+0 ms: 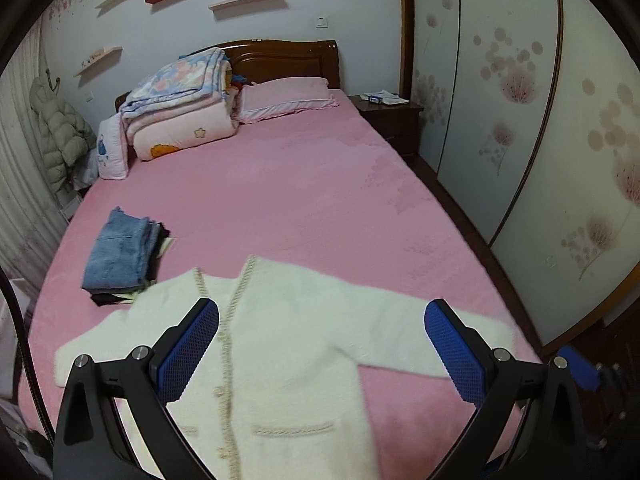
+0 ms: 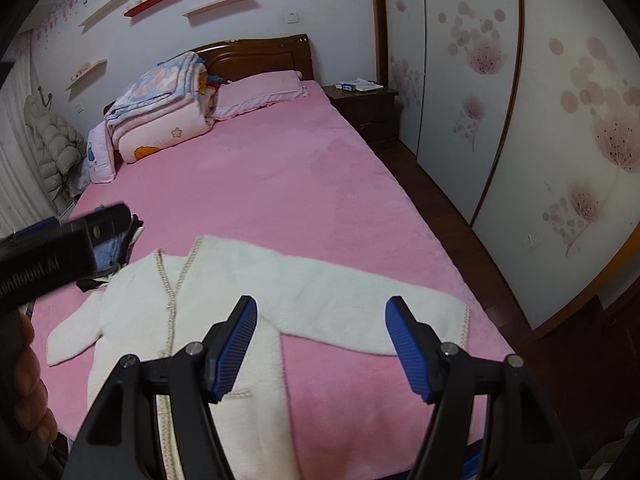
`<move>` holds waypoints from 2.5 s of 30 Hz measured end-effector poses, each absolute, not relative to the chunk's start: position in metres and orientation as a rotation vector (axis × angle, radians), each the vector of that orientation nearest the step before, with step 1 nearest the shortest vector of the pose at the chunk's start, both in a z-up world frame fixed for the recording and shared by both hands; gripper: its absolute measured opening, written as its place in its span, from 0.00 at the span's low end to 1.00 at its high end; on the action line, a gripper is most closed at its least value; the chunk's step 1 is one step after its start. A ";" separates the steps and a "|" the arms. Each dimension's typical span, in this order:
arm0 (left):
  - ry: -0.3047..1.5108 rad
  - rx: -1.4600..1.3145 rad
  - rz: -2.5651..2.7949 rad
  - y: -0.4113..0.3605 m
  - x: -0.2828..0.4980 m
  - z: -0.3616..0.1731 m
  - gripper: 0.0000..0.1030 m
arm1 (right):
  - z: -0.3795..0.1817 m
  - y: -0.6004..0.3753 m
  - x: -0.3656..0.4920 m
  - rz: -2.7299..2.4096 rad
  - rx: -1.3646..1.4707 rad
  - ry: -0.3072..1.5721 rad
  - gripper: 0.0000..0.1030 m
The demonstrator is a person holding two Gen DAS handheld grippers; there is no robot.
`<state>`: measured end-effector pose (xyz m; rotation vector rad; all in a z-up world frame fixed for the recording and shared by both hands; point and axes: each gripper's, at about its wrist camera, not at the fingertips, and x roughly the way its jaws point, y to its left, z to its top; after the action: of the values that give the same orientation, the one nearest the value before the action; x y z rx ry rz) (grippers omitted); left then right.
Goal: Fold large clothes
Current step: 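Move the right tool to the cardigan sleeve cuff and grasp it, then lift the sleeve cuff with the right tool and fold it across the cardigan front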
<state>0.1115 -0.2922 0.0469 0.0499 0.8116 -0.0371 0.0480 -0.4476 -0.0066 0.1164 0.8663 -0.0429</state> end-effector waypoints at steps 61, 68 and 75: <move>1.240 0.094 -0.176 -0.396 0.223 -0.216 0.92 | -0.342 -0.702 0.154 -0.287 0.494 1.374 0.40; 1.211 0.100 -0.165 -0.371 0.209 -0.190 0.92 | -0.301 -0.682 0.157 -0.204 0.432 1.345 0.13; 1.134 0.079 -0.105 -0.275 0.185 -0.140 0.92 | -0.163 -0.610 0.149 0.010 0.437 1.067 0.12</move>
<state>0.1845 -0.2755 -0.1395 0.0794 1.1339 -0.1045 0.1490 -0.6099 -0.1631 0.4365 1.0674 0.0103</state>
